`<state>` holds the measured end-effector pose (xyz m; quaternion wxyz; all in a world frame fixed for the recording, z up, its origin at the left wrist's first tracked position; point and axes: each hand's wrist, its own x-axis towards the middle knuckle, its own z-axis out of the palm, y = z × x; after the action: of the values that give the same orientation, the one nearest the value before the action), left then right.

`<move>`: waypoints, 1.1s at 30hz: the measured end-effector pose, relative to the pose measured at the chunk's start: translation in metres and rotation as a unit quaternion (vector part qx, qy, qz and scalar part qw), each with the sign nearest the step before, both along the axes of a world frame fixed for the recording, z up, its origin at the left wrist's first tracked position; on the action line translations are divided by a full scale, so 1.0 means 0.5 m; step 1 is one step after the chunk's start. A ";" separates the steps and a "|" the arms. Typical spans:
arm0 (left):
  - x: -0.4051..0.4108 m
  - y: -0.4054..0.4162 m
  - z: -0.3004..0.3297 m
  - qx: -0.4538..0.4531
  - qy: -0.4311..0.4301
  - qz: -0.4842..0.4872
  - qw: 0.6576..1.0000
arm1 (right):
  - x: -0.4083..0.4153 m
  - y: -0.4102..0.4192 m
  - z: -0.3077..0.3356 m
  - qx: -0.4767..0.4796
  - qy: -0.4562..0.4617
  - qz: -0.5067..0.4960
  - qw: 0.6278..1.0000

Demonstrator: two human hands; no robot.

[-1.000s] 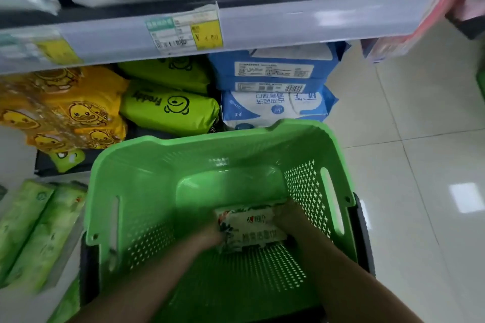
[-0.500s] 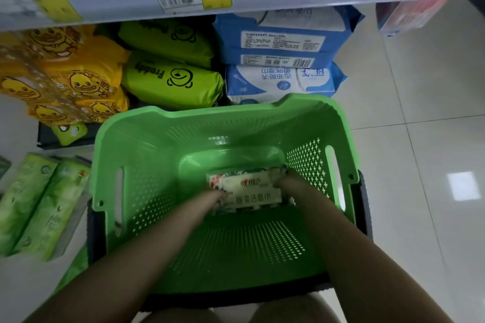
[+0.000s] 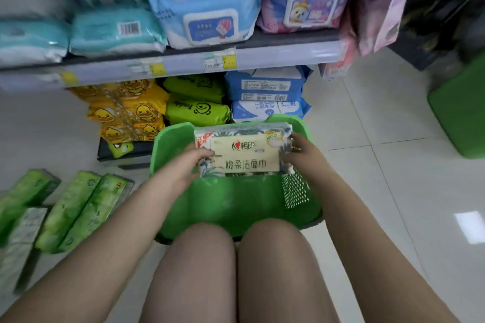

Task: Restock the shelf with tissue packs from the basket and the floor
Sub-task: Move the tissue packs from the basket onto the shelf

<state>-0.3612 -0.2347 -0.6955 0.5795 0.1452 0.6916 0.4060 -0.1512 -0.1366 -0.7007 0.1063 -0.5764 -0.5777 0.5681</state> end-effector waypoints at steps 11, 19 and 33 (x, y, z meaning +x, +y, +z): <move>0.057 -0.141 0.409 0.221 0.086 0.001 0.972 | 0.065 -0.125 0.397 0.209 0.198 -0.027 0.957; 0.076 -0.183 0.655 0.391 0.206 0.038 0.896 | 0.055 -0.131 0.633 0.338 0.313 0.036 0.887; -0.080 -0.021 0.872 0.481 0.292 0.139 0.815 | -0.154 0.029 0.855 0.384 0.388 0.063 0.836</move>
<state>-0.4011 -0.2454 -0.2594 0.1440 0.4191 0.5574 0.7021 -0.2283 -0.1222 -0.2732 0.4982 -0.1841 -0.6960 0.4832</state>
